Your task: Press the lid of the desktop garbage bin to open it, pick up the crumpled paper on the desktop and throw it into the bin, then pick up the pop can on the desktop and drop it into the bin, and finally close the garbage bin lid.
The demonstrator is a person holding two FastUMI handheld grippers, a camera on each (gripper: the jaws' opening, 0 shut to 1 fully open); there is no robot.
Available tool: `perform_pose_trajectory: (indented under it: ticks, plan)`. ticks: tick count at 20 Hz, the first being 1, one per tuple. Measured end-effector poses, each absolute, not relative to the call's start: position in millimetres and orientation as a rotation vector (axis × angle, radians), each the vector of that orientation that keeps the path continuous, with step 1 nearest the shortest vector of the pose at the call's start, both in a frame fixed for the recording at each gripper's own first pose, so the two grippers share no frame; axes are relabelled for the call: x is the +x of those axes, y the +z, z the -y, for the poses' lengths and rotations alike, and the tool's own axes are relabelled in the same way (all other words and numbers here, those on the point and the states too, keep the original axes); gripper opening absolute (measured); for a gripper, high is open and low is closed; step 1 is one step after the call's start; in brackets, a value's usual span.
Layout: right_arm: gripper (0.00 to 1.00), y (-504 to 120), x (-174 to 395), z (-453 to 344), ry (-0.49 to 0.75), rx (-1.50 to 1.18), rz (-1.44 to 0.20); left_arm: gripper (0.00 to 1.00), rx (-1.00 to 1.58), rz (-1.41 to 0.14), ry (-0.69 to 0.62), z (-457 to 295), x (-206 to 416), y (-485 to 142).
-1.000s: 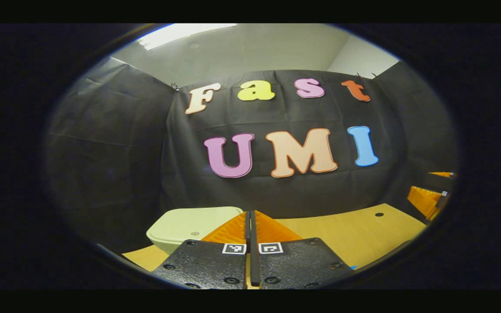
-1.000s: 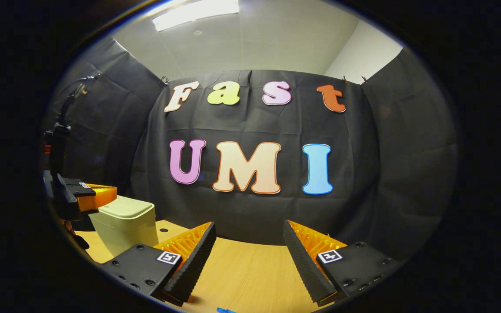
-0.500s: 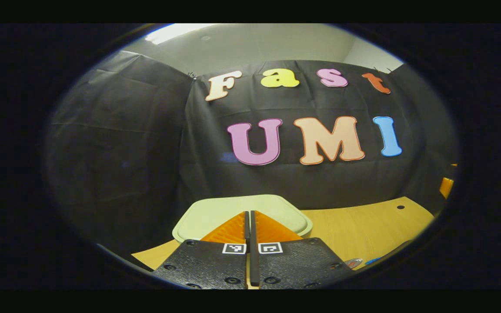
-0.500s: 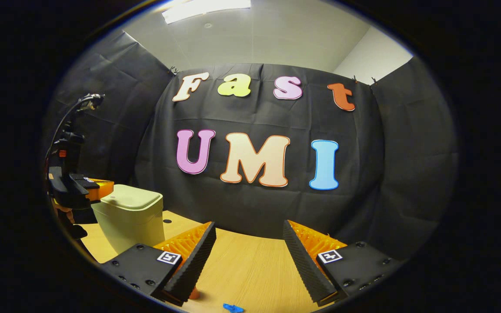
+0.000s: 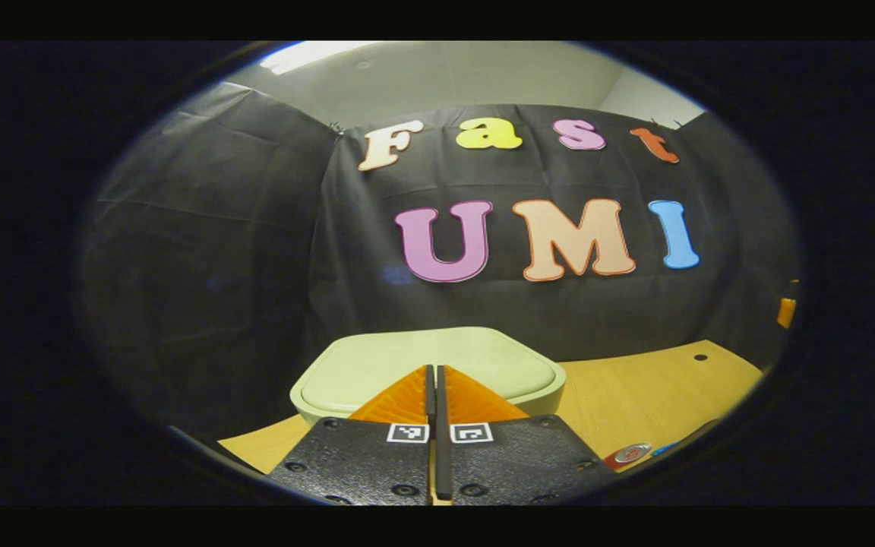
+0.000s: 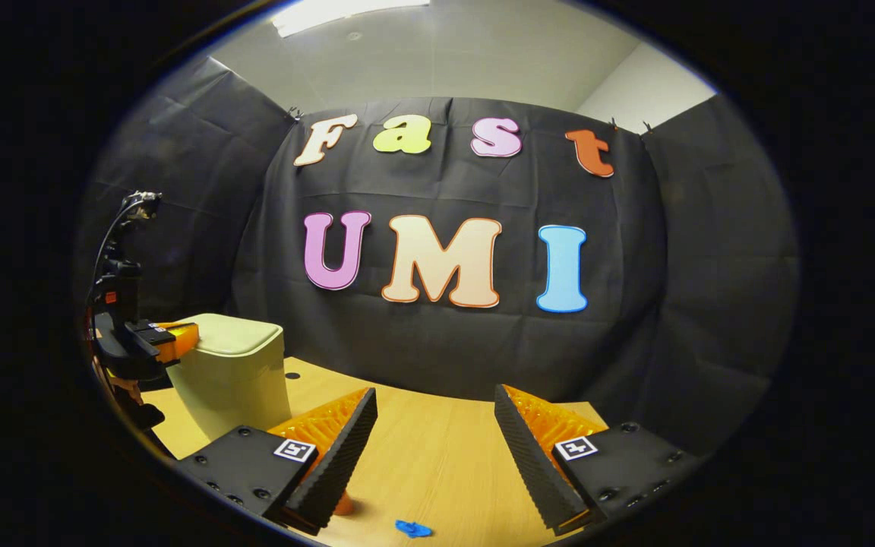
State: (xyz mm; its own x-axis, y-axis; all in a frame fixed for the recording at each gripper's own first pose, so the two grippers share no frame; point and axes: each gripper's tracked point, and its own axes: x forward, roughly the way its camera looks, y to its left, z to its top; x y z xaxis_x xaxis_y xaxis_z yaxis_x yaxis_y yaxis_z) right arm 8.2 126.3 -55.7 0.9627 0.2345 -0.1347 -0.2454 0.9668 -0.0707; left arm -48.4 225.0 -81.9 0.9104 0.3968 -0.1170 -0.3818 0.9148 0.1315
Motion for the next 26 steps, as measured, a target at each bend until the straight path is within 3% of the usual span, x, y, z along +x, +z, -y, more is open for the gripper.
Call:
perform_pose_trajectory:
  ticks: [4,8,10,13,14,15,19,21,22,26]
  plan:
    - [0.98,-59.7,18.8,-121.7,0.285,-0.079,-0.138,0.0,0.14,-0.065,0.417,-212.3,-49.7,-37.5]
    - [0.98,-73.5,25.9,-125.2,0.332,-0.069,-0.169,0.1,0.103,-0.021,0.358,-183.9,-50.2,-12.9]
    - [1.0,-87.6,31.1,-125.0,0.35,-0.079,-0.198,0.31,0.088,0.003,0.34,-171.2,-50.6,-2.7]
    - [0.98,-115.3,37.1,-124.7,0.372,-0.105,-0.252,0.74,0.118,0.005,0.339,-162.3,-56.8,1.0]
    - [0.98,-133.7,39.3,-126.4,0.385,-0.118,-0.285,0.78,0.125,0.009,0.344,-159.0,-61.7,4.9]
    - [0.98,-144.4,40.7,-127.8,0.396,-0.126,-0.304,0.75,0.126,0.015,0.351,-157.4,-65.6,7.4]
    - [0.98,-197.0,42.8,-130.4,0.427,-0.19,-0.377,0.97,0.135,0.026,0.378,-154.5,-80.6,16.9]
    - [0.99,-225.3,42.4,-131.6,0.445,-0.213,-0.429,0.99,0.15,0.026,0.392,-154.8,-87.6,21.1]
    - [0.98,-246.6,40.7,-132.1,0.455,-0.226,-0.468,0.94,0.159,0.032,0.41,-156.9,-93.7,24.8]
    - [1.0,-303.8,40.3,-127.5,0.458,-0.31,-0.583,0.94,0.205,0.051,0.451,-164.4,-105.0,39.1]
